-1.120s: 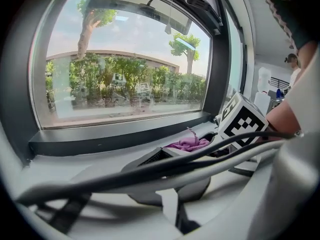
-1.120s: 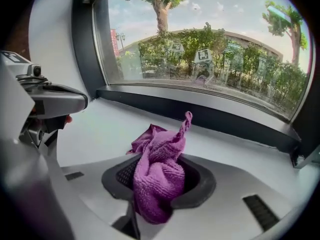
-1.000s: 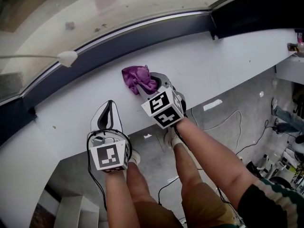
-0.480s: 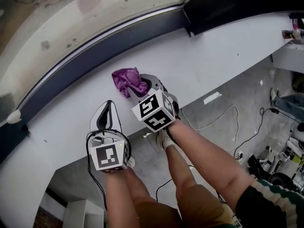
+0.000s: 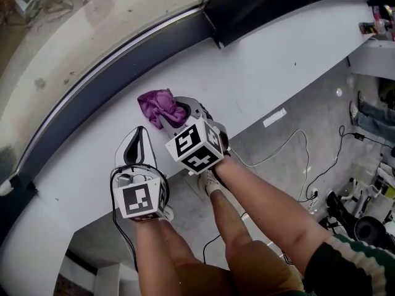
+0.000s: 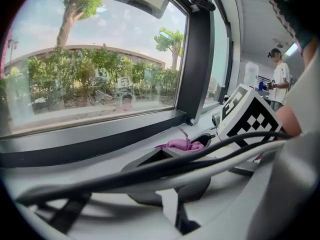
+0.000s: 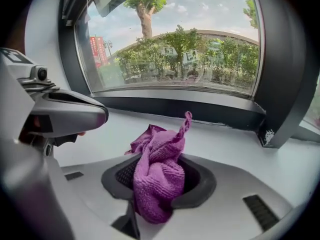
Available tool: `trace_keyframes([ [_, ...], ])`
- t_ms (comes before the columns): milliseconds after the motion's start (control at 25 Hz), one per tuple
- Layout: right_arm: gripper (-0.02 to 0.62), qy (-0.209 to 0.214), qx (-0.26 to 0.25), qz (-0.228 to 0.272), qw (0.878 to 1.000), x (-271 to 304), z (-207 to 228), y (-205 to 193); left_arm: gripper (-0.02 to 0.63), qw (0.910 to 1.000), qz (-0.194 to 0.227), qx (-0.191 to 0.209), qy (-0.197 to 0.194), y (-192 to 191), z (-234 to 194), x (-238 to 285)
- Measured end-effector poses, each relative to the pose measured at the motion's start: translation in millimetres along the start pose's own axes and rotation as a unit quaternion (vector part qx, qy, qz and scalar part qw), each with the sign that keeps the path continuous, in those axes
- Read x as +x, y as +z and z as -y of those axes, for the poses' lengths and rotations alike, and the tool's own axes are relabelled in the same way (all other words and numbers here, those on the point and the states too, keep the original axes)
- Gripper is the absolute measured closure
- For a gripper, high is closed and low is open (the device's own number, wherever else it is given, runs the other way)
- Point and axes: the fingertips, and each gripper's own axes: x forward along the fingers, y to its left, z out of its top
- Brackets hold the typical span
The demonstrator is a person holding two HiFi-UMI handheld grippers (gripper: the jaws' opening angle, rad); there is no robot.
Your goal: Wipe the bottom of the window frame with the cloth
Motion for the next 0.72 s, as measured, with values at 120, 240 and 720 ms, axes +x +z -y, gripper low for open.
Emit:
trace_keyframes([
  [120, 0.436, -0.01, 0.008, 0.0, 1.0, -5, 17, -4, 0.601, 0.9999, 0.005, 0.009, -0.01, 8, 11, 11],
  [240, 0.436, -0.02, 0.014, 0.0, 1.0, -9, 42, -8, 0.601, 0.9998, -0.001, 0.013, -0.012, 17, 21, 28],
  [720, 0.436, -0.062, 0.031, -0.001, 0.998, -39, 107, -31, 0.601, 0.9992, 0.002, 0.013, -0.039, 20, 69, 57],
])
